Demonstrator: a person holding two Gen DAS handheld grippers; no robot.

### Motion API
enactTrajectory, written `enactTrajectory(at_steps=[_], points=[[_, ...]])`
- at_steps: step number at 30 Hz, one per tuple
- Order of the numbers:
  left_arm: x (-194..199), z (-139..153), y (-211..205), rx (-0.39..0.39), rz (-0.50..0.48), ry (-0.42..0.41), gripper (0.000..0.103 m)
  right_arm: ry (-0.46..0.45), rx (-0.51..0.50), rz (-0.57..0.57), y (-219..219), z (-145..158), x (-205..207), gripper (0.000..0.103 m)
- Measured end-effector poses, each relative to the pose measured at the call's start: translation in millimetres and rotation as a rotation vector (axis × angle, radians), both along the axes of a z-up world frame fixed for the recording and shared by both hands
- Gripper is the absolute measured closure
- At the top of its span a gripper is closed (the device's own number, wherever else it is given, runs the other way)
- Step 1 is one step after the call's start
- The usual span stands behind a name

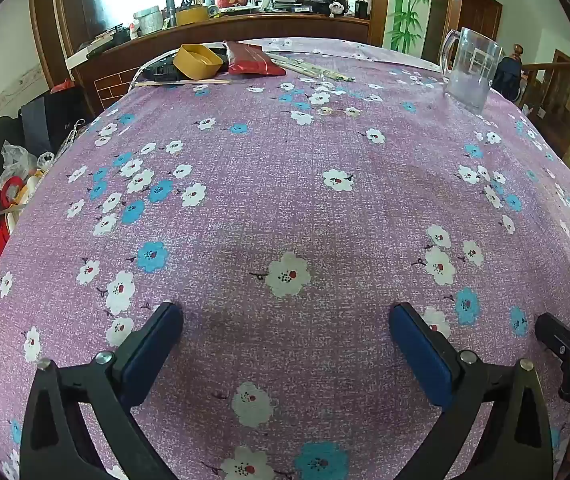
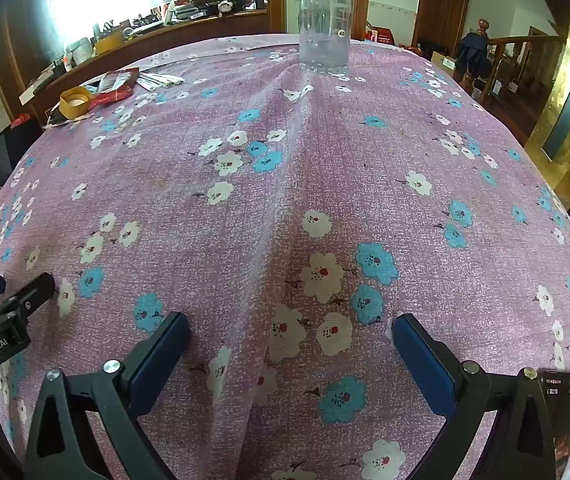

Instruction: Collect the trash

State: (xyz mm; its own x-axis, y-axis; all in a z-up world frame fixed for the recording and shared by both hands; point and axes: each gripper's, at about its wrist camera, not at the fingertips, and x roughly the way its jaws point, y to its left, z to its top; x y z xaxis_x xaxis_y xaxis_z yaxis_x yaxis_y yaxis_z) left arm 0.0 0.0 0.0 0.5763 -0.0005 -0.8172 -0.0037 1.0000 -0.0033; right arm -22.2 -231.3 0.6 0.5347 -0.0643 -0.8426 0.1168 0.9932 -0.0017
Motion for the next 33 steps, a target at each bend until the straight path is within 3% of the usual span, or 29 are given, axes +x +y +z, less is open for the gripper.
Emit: enactTrajectory(at_steps=[33], points=[[-2.9, -5.0, 0.3, 0.0, 0.0, 0.0, 0.0, -0.004, 0.0, -0.004, 0.9, 0.5, 0.0, 0.0]])
